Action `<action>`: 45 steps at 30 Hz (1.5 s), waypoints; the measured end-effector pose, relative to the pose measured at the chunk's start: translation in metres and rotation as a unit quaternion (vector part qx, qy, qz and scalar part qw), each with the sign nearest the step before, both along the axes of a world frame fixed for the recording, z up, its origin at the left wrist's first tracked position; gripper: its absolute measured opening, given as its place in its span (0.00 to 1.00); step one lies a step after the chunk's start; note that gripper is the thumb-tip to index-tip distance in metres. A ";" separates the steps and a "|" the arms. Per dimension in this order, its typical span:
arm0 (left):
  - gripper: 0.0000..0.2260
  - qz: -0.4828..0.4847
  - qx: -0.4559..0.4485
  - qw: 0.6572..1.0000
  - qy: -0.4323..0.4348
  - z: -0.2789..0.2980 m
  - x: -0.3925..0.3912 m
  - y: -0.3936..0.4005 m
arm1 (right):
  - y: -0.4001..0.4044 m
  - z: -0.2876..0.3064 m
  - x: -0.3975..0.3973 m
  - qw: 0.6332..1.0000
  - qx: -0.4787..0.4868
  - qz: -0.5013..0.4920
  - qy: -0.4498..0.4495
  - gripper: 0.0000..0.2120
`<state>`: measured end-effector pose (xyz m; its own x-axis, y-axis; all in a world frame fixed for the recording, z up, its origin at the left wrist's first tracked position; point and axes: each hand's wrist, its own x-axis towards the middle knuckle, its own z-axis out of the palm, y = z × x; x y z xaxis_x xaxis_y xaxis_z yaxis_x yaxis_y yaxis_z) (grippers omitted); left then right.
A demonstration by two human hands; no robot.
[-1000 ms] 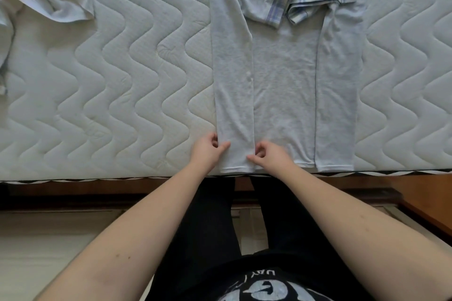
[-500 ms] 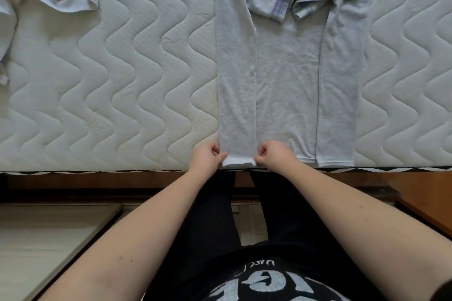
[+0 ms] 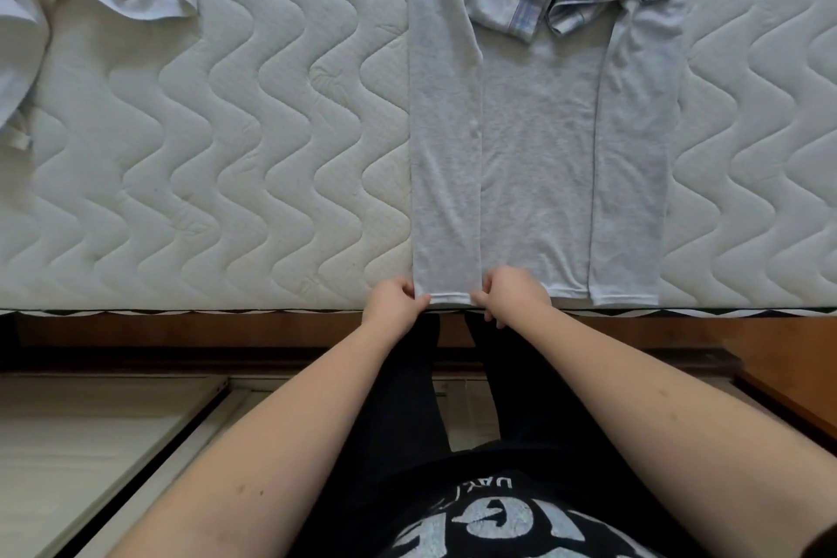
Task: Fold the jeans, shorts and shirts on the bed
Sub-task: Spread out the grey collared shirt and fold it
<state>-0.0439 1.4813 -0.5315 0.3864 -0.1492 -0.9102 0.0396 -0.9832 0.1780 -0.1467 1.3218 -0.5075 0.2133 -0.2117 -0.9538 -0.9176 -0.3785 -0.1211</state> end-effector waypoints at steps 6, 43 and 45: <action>0.14 -0.015 0.011 0.994 -0.103 0.016 0.019 -0.023 | -0.023 -0.009 0.021 0.996 -0.079 0.027 0.013 0.22; 0.45 -0.427 -0.203 0.829 -0.298 -0.028 0.227 -0.251 | -0.222 0.000 0.217 0.754 -0.148 -0.451 -0.455 0.06; 0.46 -0.422 -0.204 0.833 -0.295 -0.027 0.229 -0.253 | -0.225 -0.002 0.213 0.756 -0.126 -0.471 -0.437 0.11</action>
<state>0.1846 1.2286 -0.5582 0.3497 -0.8444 -0.4058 -0.8473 -0.4699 0.2475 0.0659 1.0966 -0.5094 0.3799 -0.8133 -0.4407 -0.4058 0.2816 -0.8695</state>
